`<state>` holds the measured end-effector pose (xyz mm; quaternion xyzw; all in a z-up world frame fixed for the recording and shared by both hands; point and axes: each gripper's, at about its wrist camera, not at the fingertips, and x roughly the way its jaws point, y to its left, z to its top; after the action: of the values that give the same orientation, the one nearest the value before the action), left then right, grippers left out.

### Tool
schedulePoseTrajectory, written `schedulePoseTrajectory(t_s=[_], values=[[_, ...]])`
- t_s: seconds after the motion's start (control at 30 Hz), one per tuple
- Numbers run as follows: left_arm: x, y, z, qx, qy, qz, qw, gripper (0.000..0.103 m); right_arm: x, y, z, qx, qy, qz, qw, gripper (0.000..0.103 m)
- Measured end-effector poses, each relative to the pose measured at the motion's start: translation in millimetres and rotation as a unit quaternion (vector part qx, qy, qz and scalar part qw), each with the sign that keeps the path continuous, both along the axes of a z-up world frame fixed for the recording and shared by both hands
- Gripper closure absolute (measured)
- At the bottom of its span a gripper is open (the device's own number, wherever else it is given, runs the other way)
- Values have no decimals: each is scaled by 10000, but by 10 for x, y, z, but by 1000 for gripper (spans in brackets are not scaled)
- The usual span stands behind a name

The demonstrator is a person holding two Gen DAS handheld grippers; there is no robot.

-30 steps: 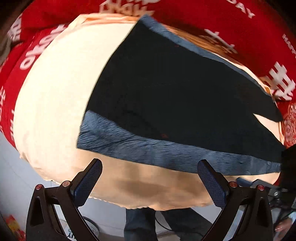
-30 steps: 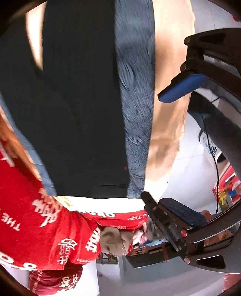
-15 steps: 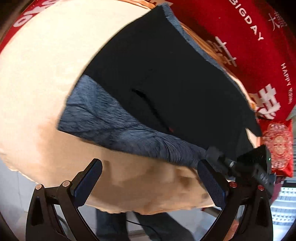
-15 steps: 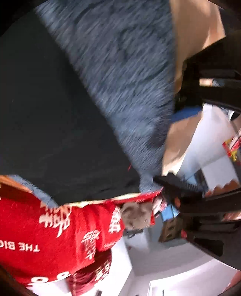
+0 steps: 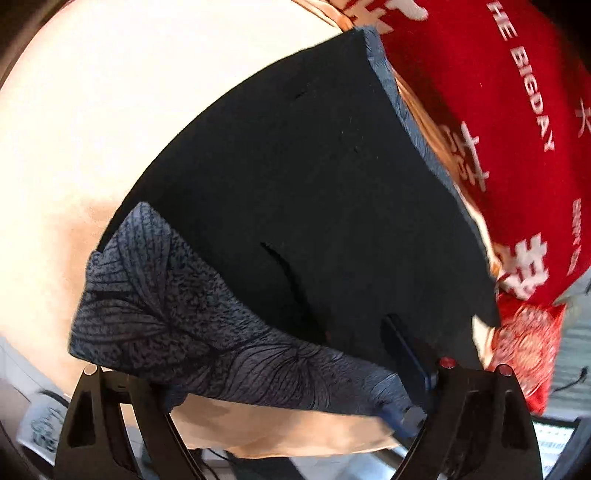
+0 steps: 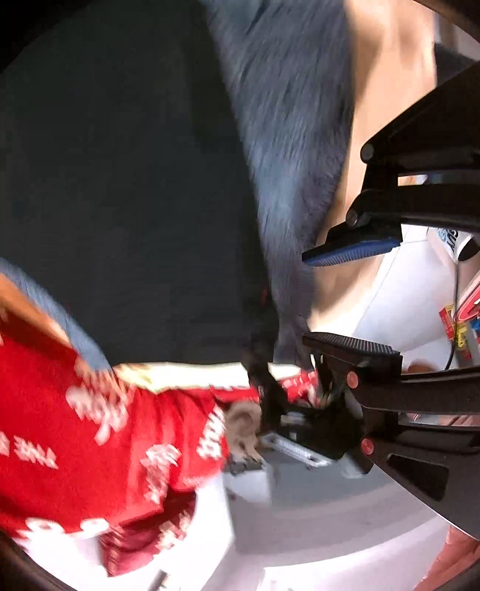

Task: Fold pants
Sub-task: 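Grasp the grey-striped trouser edge with the right tool while the left tool grasps it too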

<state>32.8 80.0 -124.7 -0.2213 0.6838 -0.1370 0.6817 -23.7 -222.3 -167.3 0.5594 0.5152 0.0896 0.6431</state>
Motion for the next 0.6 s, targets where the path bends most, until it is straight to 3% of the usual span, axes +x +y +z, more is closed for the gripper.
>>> schedulePoseTrajectory(t_s=[0.1, 0.2, 0.43, 0.53, 0.57, 0.6], values=[[-11, -44, -8, 106, -44, -191, 9998, 12, -387, -318, -111, -118, 335, -520, 9980, 60], [7, -102, -3, 201, -80, -342, 9992, 12, -708, -557, -149, 169, 407, -1137, 9925, 60], [0, -100, -17, 241, -80, -514, 9984, 20, -1092, -769, -147, 153, 532, -1913, 9800, 57], [-2, -111, -38, 382, -113, -583, 9975, 37, -999, -832, -260, 514, 292, -2247, 9726, 57], [-2, -91, -34, 409, -139, -586, 9973, 51, -972, -844, -281, 642, 216, -2330, 9701, 58], [12, -74, -39, 398, -129, -576, 9975, 73, -927, -856, -287, 782, 144, -2396, 9676, 61]])
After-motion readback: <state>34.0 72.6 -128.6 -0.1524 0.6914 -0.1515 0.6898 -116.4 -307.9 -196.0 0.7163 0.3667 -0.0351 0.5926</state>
